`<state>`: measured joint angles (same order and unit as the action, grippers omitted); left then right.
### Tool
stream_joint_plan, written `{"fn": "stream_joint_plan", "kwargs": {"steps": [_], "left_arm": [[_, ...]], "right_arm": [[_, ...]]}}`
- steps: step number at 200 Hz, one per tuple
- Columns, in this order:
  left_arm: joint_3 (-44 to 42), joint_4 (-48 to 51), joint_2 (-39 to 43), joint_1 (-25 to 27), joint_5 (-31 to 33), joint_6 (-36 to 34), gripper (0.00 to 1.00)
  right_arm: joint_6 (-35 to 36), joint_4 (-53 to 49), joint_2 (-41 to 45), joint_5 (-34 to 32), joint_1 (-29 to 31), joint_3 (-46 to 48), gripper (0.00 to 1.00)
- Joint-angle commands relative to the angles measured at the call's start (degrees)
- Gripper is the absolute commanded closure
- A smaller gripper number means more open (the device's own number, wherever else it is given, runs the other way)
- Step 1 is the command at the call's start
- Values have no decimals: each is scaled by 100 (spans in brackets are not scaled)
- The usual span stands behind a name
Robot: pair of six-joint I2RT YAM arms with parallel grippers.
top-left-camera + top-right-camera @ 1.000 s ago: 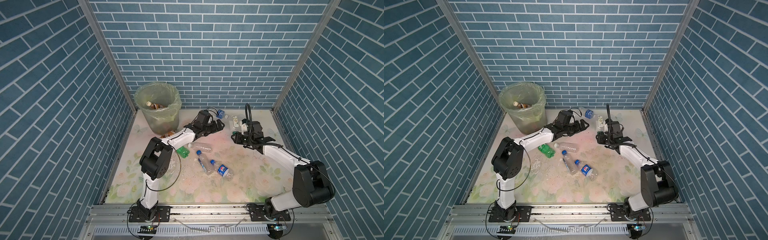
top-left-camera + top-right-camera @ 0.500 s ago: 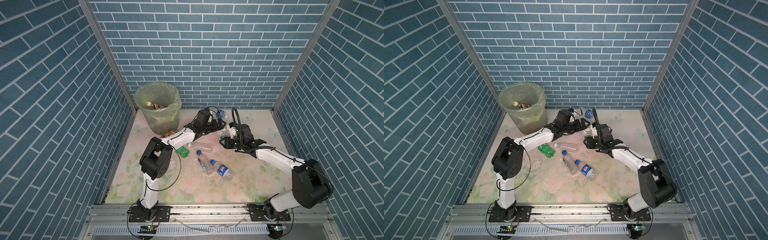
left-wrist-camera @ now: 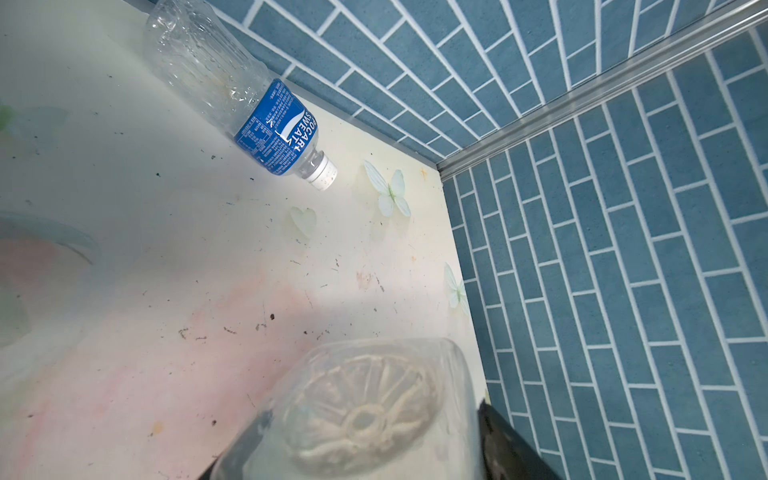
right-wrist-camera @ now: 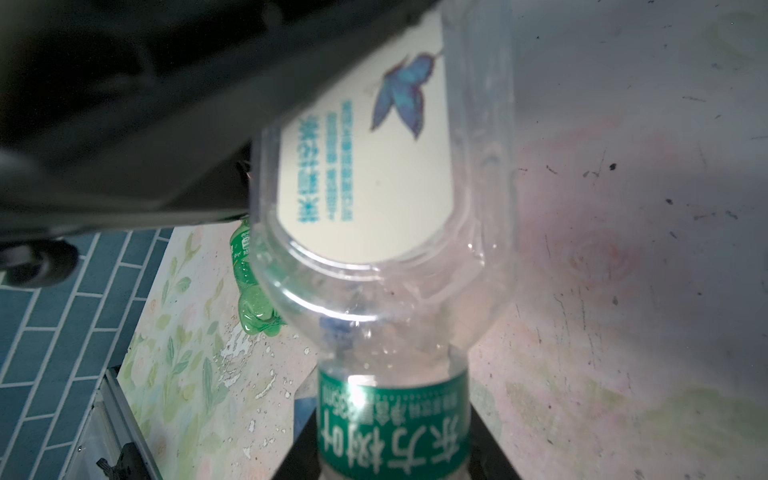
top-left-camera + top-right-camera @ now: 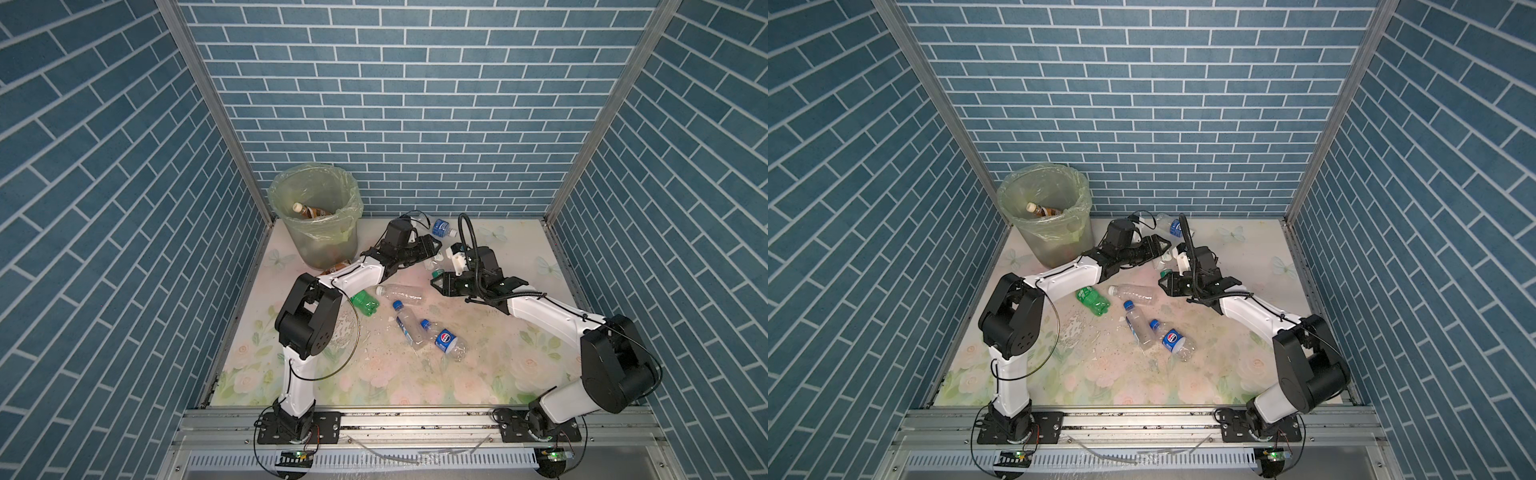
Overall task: Throw the plastic bottles in the bin
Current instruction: 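Grasp the green-label bottle's bottom end with the left gripper while the right holds it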
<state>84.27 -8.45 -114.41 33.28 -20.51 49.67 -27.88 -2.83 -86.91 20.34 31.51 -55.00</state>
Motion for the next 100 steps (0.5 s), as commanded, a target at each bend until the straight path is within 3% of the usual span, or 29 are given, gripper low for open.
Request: {"fn": "stream_joint_plan", "kwargs": {"steps": [1,26,100], "left_arm": [[-151,-184,239,3,-53,-37,36],[-244,-184,318,-3,-19,-71,46],[-301,-236,383,-14,47,-96,51]], "right_arm": [[-60,194,-50,135,46,-291,82],[-60,230,-54,159,41,-259,82],[-41,261,59,277,44,-120,80]]}}
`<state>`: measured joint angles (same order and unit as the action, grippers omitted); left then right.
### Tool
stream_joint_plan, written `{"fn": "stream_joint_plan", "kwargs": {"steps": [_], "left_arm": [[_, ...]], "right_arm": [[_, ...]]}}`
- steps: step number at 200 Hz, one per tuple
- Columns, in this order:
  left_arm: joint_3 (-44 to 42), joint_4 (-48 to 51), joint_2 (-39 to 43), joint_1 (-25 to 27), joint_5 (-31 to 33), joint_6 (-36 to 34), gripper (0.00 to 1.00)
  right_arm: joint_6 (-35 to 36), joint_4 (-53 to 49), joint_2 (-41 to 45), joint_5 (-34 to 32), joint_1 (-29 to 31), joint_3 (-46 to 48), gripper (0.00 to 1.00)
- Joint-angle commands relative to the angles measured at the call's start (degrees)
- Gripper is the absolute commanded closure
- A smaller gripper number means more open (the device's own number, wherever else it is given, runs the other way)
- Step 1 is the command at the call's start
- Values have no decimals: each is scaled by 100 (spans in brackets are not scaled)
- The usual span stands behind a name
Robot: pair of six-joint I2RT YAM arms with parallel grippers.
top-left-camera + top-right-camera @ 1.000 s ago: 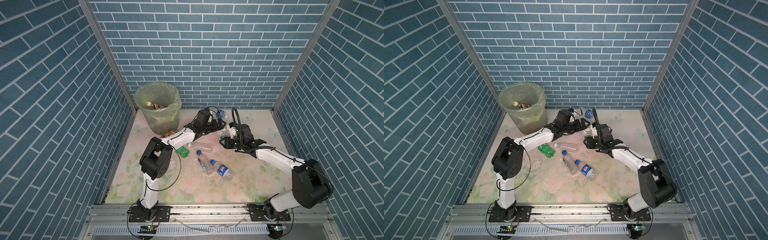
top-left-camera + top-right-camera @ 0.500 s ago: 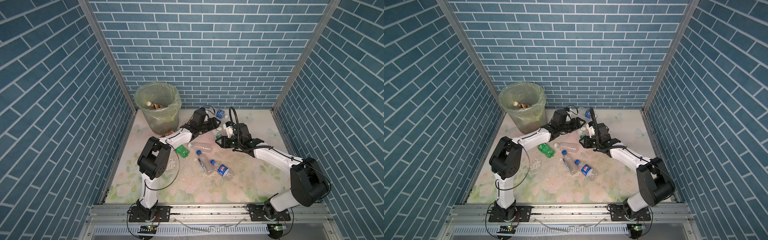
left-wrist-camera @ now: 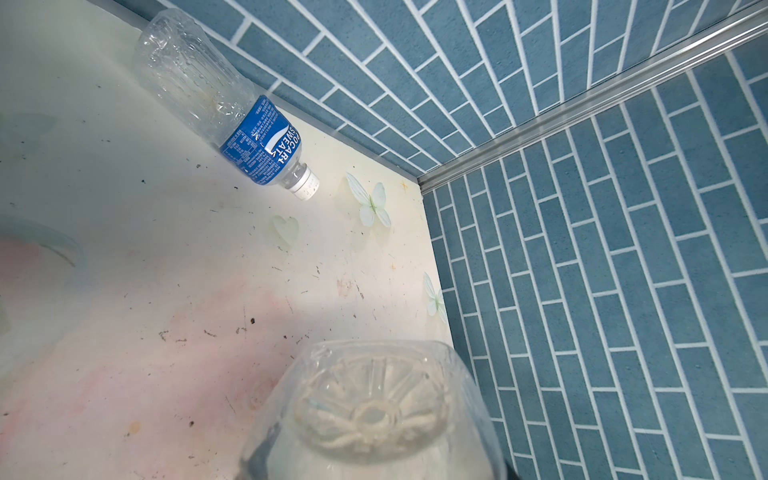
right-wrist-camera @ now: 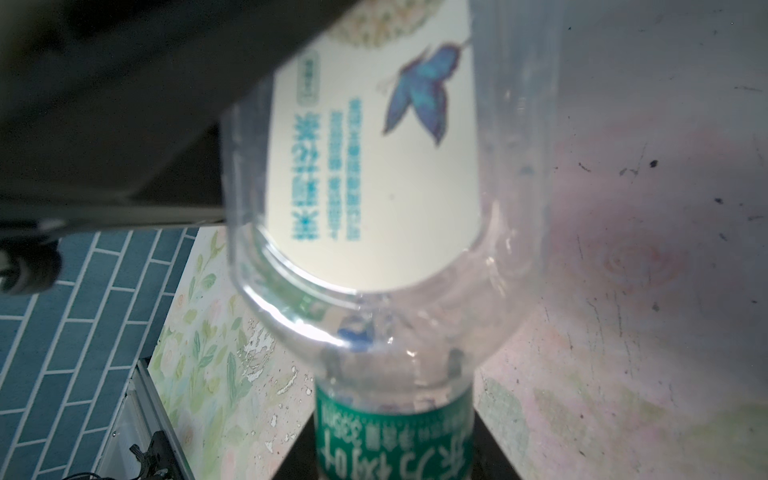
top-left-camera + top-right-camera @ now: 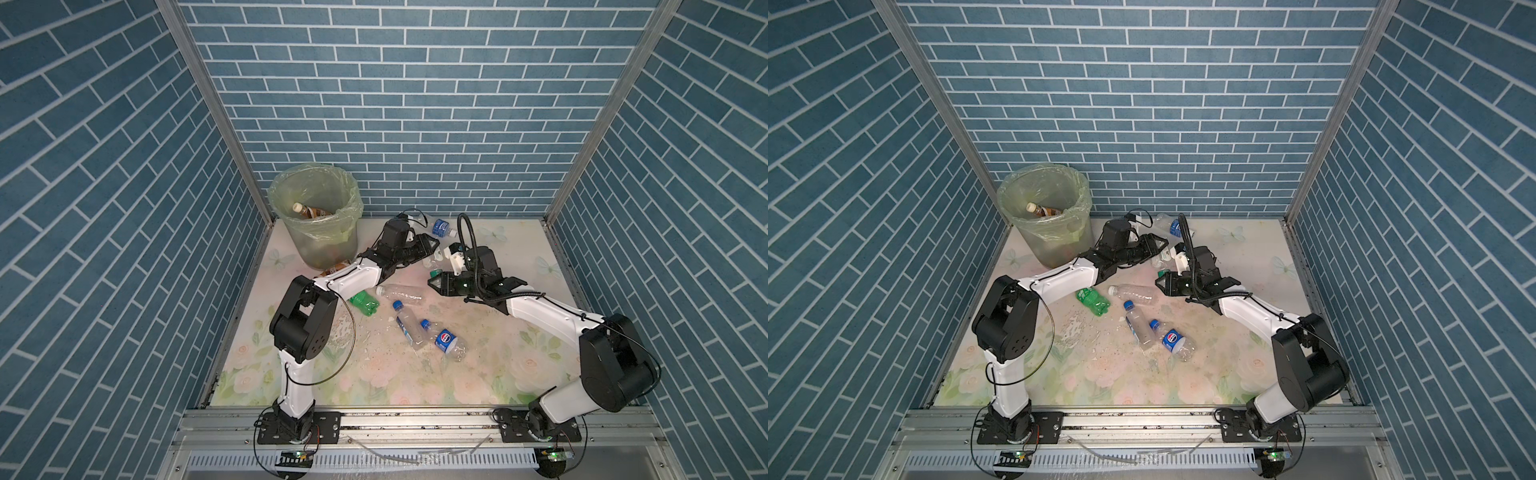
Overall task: Throw the plastic bottles in the bin
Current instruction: 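Grasp the green-label bottle's bottom end with the left gripper while the right holds it, then carry the green-label bottle over the bin with the left gripper while the right gripper opens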
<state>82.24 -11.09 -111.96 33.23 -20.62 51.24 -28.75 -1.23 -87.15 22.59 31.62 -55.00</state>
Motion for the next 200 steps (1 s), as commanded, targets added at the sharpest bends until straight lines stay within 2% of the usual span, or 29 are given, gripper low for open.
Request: {"fn": "stream_joint_plan", "kwargs": {"steps": [1,24,41,79,151,200], "left_arm": [[-100,28,139,-10,58,-254,51],[-133,44,174,-4,80,-246,51],[-164,82,232,-9,109,-293,55],[-176,349,377,-30,223,-527,57],[-53,954,745,-270,614,-1010,59],[387,1512,1043,-512,917,-1565,61]], "right_arm": [[50,99,88,52,31,-114,80],[76,92,144,13,29,-120,79],[149,23,154,-25,29,-142,74],[220,-69,269,-181,29,-151,57],[442,-369,617,-426,25,-288,33],[758,-644,779,-723,20,-834,11]]}}
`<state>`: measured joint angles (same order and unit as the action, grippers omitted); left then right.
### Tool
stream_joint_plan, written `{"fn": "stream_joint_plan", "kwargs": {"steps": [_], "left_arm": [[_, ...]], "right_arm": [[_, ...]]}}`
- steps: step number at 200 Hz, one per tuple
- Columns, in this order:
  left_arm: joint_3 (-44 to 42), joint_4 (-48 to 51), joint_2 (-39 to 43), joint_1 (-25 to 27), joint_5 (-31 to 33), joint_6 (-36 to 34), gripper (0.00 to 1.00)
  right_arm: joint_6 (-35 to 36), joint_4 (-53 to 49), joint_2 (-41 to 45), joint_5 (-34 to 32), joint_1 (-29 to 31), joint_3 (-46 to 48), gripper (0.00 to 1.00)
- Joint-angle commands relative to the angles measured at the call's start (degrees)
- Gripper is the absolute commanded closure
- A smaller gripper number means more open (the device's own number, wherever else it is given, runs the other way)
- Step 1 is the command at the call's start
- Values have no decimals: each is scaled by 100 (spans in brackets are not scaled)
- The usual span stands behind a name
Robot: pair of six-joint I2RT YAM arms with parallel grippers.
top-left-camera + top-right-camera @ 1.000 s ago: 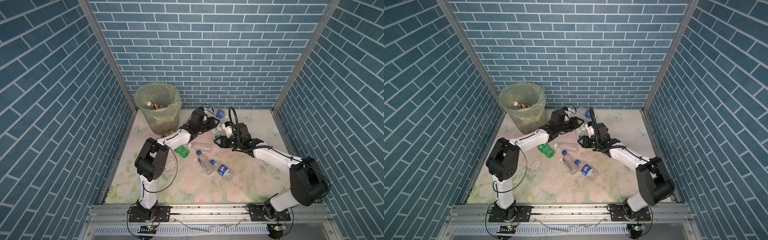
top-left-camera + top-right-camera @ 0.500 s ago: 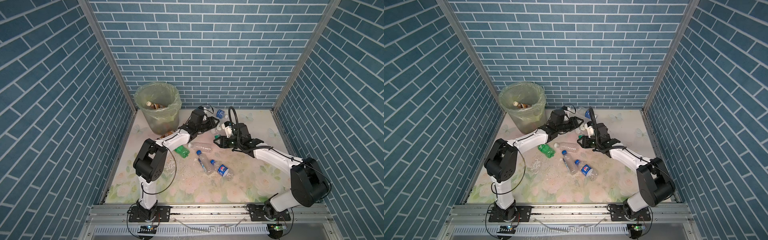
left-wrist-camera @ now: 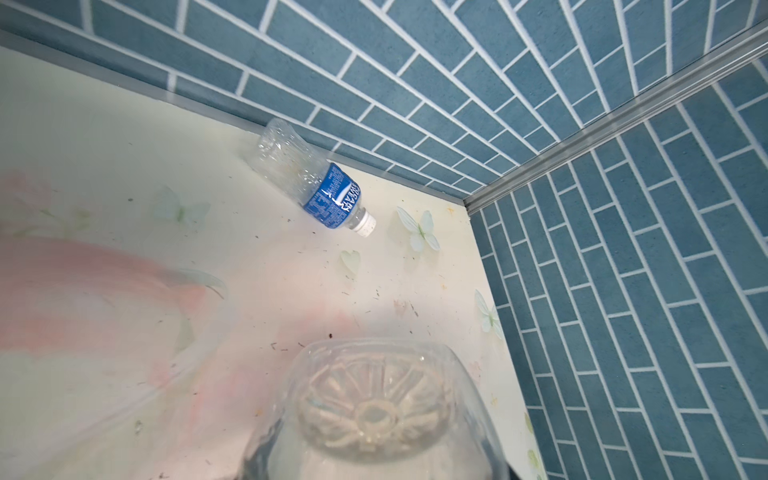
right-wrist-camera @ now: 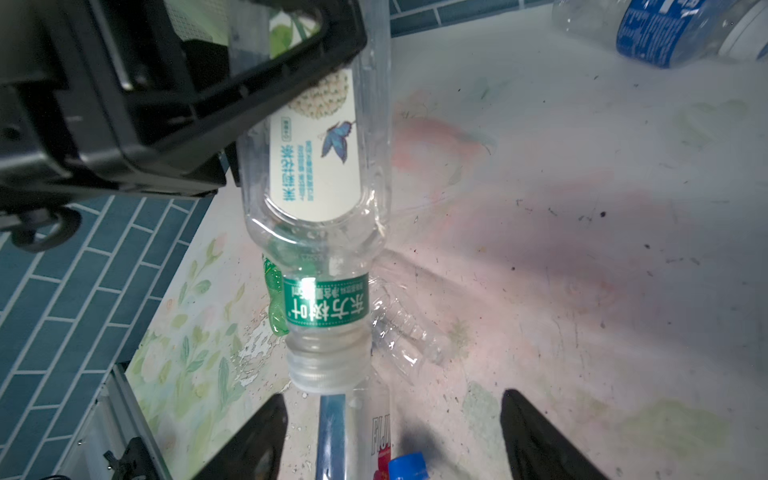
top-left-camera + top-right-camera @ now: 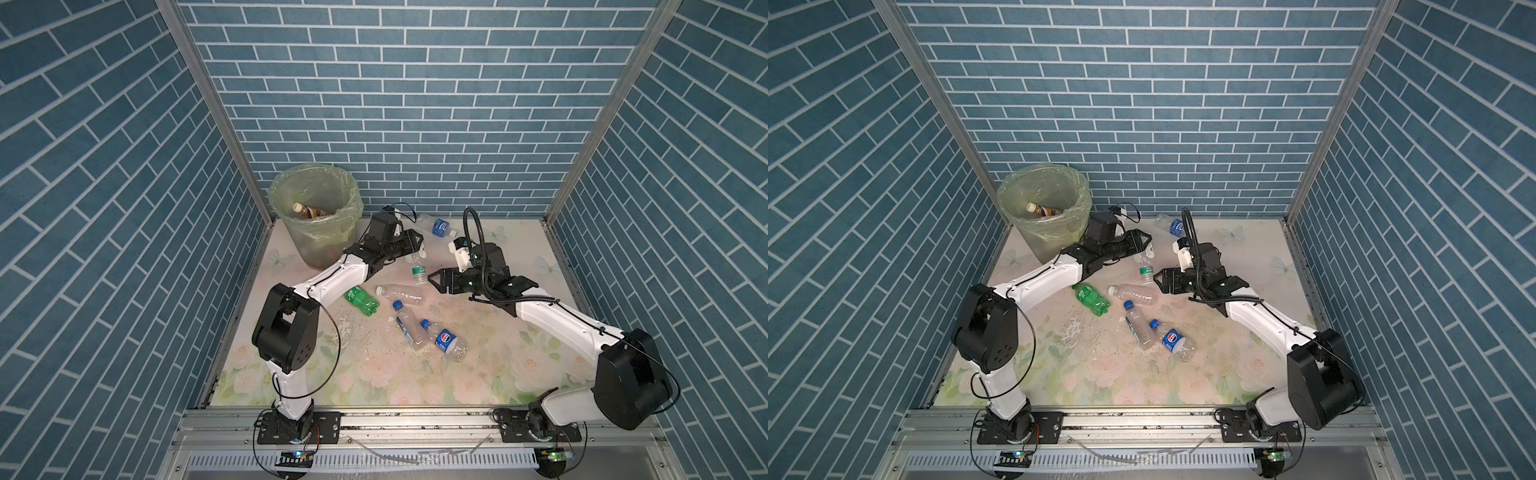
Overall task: Throw the plastic bottles in the bin
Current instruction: 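Carry the green-label bottle over the bin with the left gripper while the right gripper opens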
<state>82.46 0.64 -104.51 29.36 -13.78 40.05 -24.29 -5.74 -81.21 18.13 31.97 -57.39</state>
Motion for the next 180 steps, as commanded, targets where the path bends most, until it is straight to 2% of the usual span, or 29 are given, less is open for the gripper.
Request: {"fn": "stream_joint_plan", "kwargs": {"steps": [1,44,134,180], "left_arm": [[380,348,307,-133,234,-450,62],[1033,746,577,-443,521,-949,63],[3382,1221,583,-1151,1441,-2231,62],[4700,1467,348,-1526,1853,-2901,62]], "right_arm": [[316,-201,189,-281,-15,-610,11],[468,-83,107,-164,-14,-1385,1],[707,240,-443,694,-5,-3409,1],[944,40,-518,551,-4,-3776,1]]}}
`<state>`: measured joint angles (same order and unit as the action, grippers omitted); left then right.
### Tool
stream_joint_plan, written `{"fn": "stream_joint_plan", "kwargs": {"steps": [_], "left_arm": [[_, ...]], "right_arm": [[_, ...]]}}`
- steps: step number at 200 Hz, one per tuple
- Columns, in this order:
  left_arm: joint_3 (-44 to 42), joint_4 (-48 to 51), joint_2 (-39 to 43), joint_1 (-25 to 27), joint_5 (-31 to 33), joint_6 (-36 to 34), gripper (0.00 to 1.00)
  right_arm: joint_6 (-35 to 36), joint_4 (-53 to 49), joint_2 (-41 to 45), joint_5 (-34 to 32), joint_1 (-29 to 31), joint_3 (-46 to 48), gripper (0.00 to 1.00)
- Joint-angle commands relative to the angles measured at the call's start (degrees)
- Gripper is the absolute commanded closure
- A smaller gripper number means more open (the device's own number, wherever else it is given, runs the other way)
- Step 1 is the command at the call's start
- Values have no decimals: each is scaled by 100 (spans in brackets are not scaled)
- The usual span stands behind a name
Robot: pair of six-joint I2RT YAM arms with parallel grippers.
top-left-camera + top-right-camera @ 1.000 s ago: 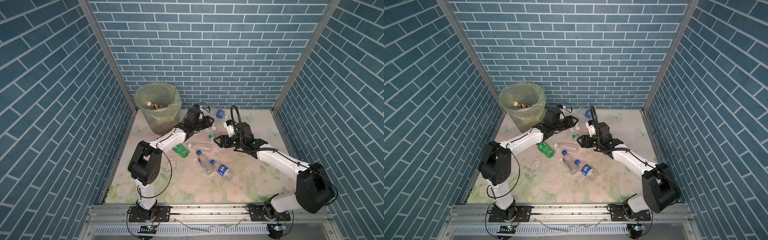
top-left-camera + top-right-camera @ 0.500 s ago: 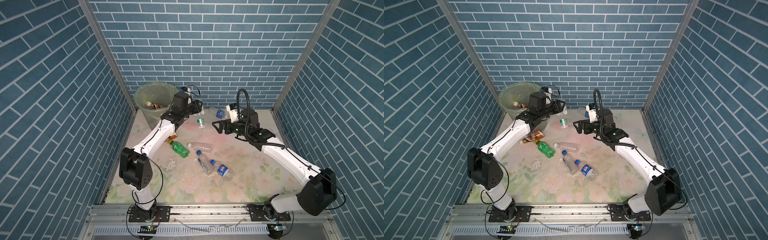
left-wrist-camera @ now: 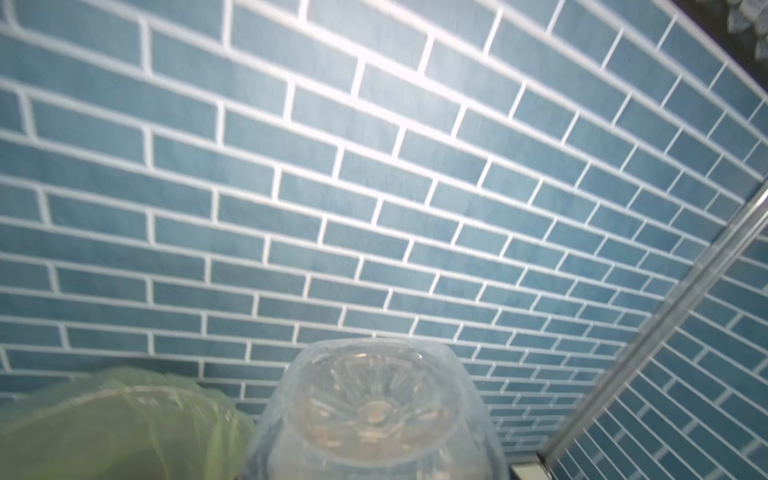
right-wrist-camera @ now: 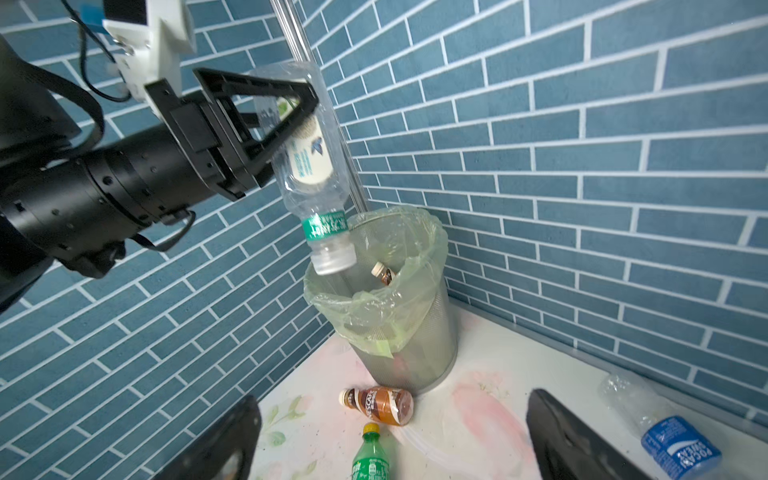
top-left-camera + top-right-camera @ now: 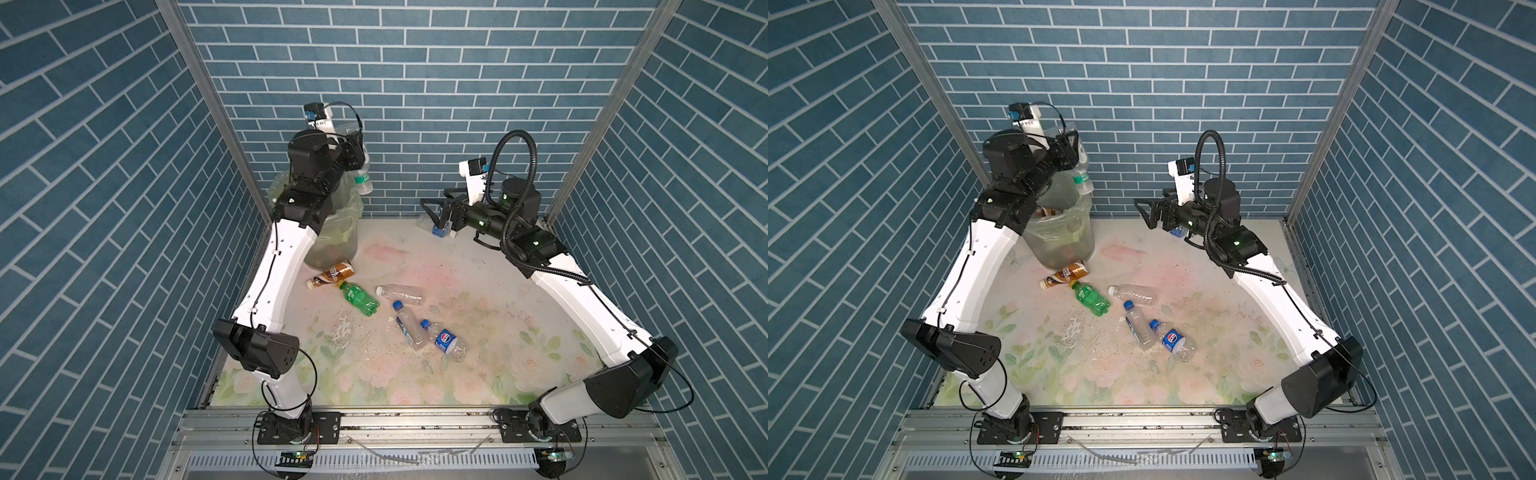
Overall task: Throw the plastic bottles in the bin
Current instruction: 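Carry the green-label bottle over the bin with the left gripper while the right gripper opens, then open the left gripper to drop the green-label bottle into the bin, then withdraw the left gripper from the bin while the right gripper moves toward the blue-label bottle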
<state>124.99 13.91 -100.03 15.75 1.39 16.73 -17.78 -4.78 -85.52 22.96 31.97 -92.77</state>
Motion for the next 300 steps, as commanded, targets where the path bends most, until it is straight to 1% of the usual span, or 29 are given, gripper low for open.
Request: {"fn": "stream_joint_plan", "kwargs": {"steps": [1,23,40,51,65,73,82,87,93,98,106,112,120,122,134,143,174,203,229,249,279,300], "left_arm": [[460,135,-98,-171,340,-585,62],[736,6,-71,-262,689,-1015,62],[740,-178,-59,-418,775,-1085,63],[635,-311,-107,-567,771,-1024,64],[273,-583,-292,-788,774,-913,66],[123,-601,-473,-940,870,-705,65],[199,-266,-764,-1138,794,-368,61],[284,-24,-934,-1232,712,-197,57],[356,244,-1102,-1318,623,-36,46],[380,419,-1202,-1372,547,58,35],[363,616,-1281,-1428,390,220,23],[240,600,-1242,-1443,281,262,16],[-70,360,-1083,-1435,202,251,2],[-165,277,-1030,-1430,188,252,1],[-710,-242,-664,-1409,143,277,1],[-932,-435,-459,-1384,142,308,1],[-1011,-386,-77,-1124,-4,227,1],[-1203,-380,160,-642,-104,97,1],[-1487,-396,265,-243,-306,256,1],[-1997,-651,369,29,-455,591,1],[-2387,-757,265,568,-647,870,1],[-2444,-742,0,937,-865,1053,1]], "right_arm": [[293,-62,-88,68,-5,-235,1],[268,-76,-134,62,-4,-125,1],[249,-91,-168,51,-6,-42,1],[242,-86,-189,51,-6,-6,1],[231,-98,-219,51,-6,15,1],[215,-110,-249,51,-6,18,1],[207,-124,-255,59,-6,25,1],[205,-149,-267,47,-6,32,1],[196,-163,-259,11,-11,55,1],[188,-172,-248,-17,-6,81,1],[187,-171,-225,-52,-6,117,1],[190,-180,-212,-75,-6,148,1],[196,-191,-185,-102,-4,181,1],[196,-195,-178,-106,-8,198,1],[196,-205,-176,-125,-11,239,1],[192,-201,-185,-138,-11,259,1],[93,-149,-251,-252,-7,320,1],[47,-121,-239,-448,-15,438,1],[72,-241,-199,-680,-37,539,1],[91,-339,-172,-829,-131,636,1],[71,-586,-252,-1034,-469,690,1],[-33,-555,-379,-1053,-833,823,1]]}}
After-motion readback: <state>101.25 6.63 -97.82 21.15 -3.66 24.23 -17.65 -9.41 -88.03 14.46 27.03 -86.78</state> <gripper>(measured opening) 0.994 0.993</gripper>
